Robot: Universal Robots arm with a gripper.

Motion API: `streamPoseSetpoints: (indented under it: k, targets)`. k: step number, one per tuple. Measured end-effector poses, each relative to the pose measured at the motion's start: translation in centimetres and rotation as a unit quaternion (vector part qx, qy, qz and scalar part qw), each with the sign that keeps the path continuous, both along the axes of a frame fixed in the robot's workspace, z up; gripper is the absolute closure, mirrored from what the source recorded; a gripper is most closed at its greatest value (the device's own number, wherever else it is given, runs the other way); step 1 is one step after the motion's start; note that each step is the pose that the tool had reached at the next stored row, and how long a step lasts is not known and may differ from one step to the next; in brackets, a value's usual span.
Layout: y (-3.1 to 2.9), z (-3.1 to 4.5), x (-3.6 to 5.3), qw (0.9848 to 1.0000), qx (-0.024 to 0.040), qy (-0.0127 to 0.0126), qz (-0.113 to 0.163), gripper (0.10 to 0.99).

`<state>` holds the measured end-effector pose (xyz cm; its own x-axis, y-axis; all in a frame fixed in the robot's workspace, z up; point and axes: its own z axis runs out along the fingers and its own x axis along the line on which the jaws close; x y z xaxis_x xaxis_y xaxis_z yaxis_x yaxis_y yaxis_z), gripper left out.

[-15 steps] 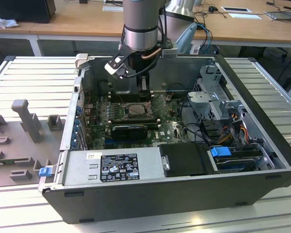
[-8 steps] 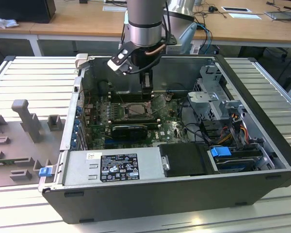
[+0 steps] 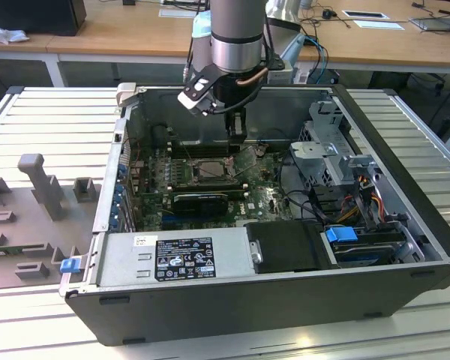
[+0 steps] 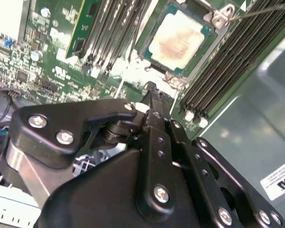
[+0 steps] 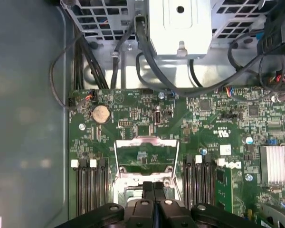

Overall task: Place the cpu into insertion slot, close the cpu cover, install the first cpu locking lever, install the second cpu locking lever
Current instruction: 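Close the cpu cover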

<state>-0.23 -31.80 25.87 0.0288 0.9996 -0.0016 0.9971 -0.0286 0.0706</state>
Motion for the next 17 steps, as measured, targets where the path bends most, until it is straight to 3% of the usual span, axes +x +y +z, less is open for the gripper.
streamPoseSetpoints:
  k: [1, 3, 6, 17]
  targets:
    - [0.0, 0.36, 0.01, 1.0, 0.0001, 0.0, 0.0, 0.98]
    - [0.0, 0.38, 0.17, 1.0, 0.0002, -0.0001, 0.0, 0.98]
    - [0.0, 0.37, 1.72, 1.0, 0.0001, 0.0022, 0.0, 0.98]
    - [0.0, 0.06, 4.98, 0.9999, 0.0011, 0.0053, 0.015, 0.98]
